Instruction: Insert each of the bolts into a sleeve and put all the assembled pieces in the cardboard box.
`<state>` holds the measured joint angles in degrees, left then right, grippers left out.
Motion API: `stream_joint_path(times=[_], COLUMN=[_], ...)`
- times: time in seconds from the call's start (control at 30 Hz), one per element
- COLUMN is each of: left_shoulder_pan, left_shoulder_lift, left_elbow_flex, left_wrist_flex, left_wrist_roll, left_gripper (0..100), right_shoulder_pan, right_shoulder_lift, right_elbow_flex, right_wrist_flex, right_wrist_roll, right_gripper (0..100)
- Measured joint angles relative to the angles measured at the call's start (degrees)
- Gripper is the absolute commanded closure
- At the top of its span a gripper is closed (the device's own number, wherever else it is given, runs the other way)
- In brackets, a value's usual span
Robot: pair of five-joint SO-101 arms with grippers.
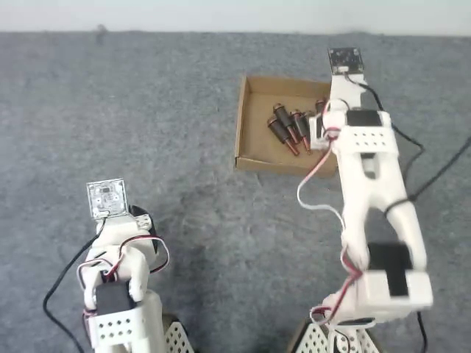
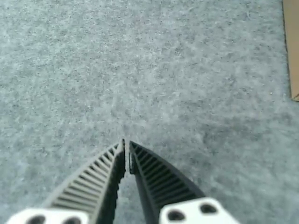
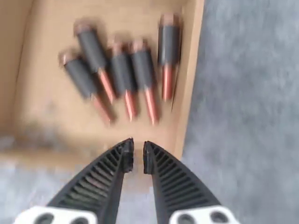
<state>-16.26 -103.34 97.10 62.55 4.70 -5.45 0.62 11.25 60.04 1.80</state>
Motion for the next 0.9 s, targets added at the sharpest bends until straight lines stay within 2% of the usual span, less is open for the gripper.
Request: stream_joint_path(times=[0.2,0.9], left_shoulder_pan=[0.0,0.0], left_shoulder_lift=[0.0,0.0], left_elbow_flex=[0.0,0.0], left_wrist_flex=[0.0,0.0], left_wrist_roll=[0.0,0.0], left_gripper=[99,99], right_shoulder_pan=[-0.2,-0.2], right_shoulder_lift=[-15.9,-78.2], right_elbow_flex=[11.1,54.3], right_wrist_flex=[5.8,6.3], right_wrist_roll=[0.1,0.1], right_gripper=[97.2,97.2])
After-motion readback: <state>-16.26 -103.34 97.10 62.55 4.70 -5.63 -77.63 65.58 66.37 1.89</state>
